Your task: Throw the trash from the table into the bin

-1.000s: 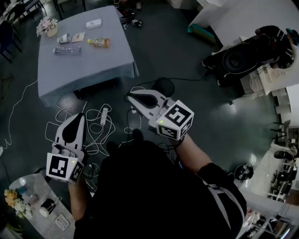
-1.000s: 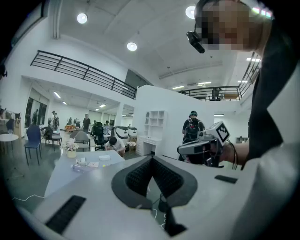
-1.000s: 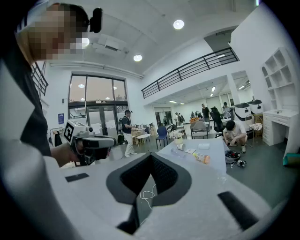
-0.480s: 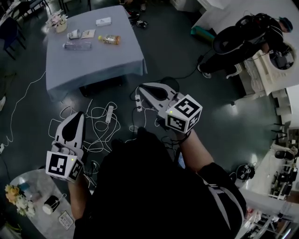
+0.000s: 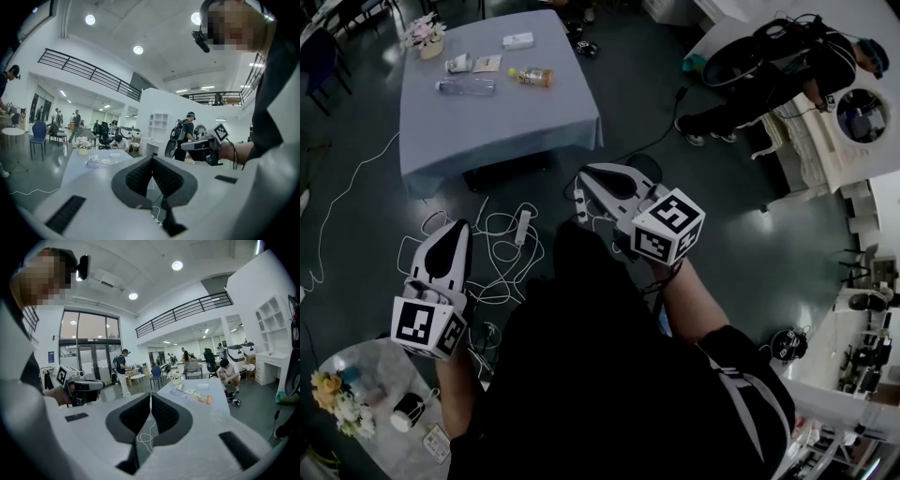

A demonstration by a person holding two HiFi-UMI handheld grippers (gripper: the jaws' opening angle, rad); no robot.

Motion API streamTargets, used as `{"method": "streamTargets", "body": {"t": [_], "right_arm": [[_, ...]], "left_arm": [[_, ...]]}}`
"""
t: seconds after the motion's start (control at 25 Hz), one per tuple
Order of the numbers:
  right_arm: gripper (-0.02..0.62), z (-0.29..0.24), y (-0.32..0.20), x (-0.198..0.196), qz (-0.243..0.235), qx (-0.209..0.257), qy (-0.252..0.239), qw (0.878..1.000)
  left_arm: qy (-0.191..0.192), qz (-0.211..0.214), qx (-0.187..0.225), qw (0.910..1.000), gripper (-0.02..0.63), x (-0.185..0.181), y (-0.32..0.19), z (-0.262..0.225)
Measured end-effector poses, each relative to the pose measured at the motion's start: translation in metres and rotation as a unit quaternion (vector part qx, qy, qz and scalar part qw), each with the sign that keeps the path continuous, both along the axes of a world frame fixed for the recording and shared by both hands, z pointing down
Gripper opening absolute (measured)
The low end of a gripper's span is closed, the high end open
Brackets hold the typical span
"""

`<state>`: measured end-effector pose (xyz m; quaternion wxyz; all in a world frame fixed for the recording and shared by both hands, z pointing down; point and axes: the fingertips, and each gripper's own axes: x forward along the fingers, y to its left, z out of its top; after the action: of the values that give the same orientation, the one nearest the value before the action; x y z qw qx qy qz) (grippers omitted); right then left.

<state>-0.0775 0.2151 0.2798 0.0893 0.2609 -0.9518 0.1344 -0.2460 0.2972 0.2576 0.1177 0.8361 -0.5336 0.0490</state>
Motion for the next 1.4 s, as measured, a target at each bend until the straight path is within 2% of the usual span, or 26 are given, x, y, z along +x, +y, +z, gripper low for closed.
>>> {"method": "streamTargets", "body": {"t": [0.2, 0.36, 0.6, 0.72, 0.88, 1.04, 1.2, 1.4], "right_arm": [[0.005, 0.000, -0.022, -0.014, -0.013, 0.011, 0.003, 1.000], [0.005, 0.006, -0.055, -0.024, -0.023, 0.007, -0.010, 1.000], [0.005, 0.024, -0.133, -0.035, -0.034, -0.008, -0.026, 0.999], [0.005, 0.029, -0.179, -0.038, -0.047, -0.014, -0.027, 0.998], [0.005, 0.036, -0.242, -0.039, -0.072, -0.028, -0.016, 0.997], [0.005, 0.047, -0.292, -0.039, -0.095, -0.039, -0.005, 0.995], [0.006, 0.067, -0.315, -0.043, -0.125, -0.049, 0.013, 0.991], [0.008, 0.079, -0.321, -0.050, -0.136, -0.062, 0.009, 0.989]], "left_arm": [[0.005, -0.004, -0.003, 1.0000, 0.015, -0.006, -0.023, 0.005], [-0.002, -0.007, -0.005, 1.0000, 0.015, -0.010, -0.060, 0.008], [-0.012, -0.004, -0.005, 0.9999, 0.015, -0.008, -0.143, 0.011], [-0.017, -0.008, -0.019, 0.9996, 0.015, -0.003, -0.192, 0.008], [-0.018, -0.025, -0.026, 0.9992, 0.015, -0.001, -0.259, 0.004], [-0.003, -0.049, -0.039, 0.9980, 0.015, -0.001, -0.315, 0.010], [0.004, -0.064, -0.049, 0.9967, 0.015, 0.000, -0.352, 0.022], [0.007, -0.062, -0.058, 0.9964, 0.015, 0.002, -0.367, 0.032]]}}
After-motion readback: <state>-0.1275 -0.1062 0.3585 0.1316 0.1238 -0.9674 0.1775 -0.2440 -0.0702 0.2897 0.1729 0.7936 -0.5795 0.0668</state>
